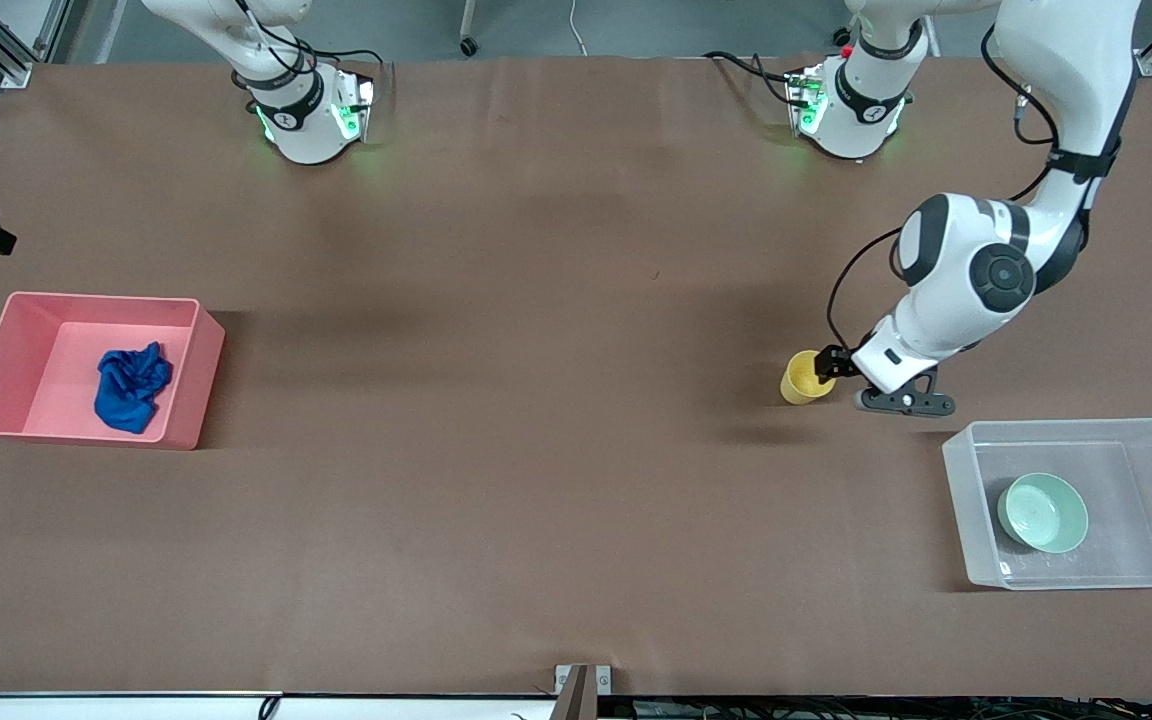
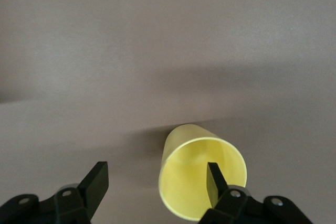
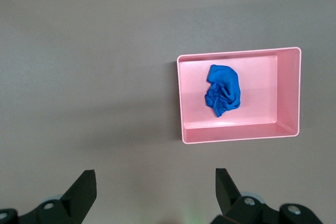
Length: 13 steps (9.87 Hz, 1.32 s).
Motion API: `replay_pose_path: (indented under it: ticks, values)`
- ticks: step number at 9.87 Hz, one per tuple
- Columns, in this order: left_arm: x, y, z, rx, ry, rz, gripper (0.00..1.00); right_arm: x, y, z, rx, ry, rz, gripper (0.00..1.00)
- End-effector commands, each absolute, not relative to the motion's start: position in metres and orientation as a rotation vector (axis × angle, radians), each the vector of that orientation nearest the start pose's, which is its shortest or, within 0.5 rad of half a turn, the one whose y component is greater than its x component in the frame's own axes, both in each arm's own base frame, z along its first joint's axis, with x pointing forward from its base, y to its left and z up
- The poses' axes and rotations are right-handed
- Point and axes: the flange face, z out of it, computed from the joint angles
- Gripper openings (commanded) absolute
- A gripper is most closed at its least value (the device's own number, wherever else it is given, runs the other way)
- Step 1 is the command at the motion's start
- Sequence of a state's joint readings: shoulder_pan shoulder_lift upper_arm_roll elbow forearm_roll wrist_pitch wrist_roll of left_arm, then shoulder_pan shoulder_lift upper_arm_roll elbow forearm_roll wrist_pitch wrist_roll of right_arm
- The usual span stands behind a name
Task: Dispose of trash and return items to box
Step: 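Move the left gripper to the yellow cup and grasp it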
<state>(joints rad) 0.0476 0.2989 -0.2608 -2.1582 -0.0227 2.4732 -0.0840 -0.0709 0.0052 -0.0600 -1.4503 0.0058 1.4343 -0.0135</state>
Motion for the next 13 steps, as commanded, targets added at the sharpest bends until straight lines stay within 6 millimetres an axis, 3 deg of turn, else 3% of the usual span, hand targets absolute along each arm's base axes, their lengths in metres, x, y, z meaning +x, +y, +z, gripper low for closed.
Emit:
replay_pose_path:
  ticks: [1, 3, 6, 7, 8, 11, 13]
  values:
    - [0.547, -0.13, 0.229, -3.229, 0.163, 0.026, 0.84, 0.532, -0.07, 0.669, -3.146, 0.166, 0.035, 1.0]
    - [0.543, -0.13, 0.218, -3.228, 0.165, 0.061, 0.79, 0.532, -0.07, 0.669, -3.145, 0.169, 0.035, 1.0]
    - [0.541, -0.129, 0.213, -3.228, 0.154, 0.078, 0.18, 0.532, -0.07, 0.669, -3.145, 0.171, 0.035, 1.0]
    - [0.541, -0.13, 0.209, -3.228, 0.156, 0.088, 0.07, 0.533, -0.07, 0.668, -3.145, 0.171, 0.037, 1.0]
    - [0.542, -0.13, 0.21, -3.228, 0.158, 0.083, 0.01, 0.532, -0.07, 0.669, -3.145, 0.171, 0.035, 1.0]
    - [0.549, -0.128, 0.221, -3.23, 0.158, 0.043, 0.0, 0.533, -0.071, 0.668, -3.144, 0.173, 0.037, 1.0]
    - [0.564, -0.125, 0.25, -3.231, 0.168, -0.042, 0.0, 0.533, -0.071, 0.668, -3.144, 0.173, 0.037, 1.0]
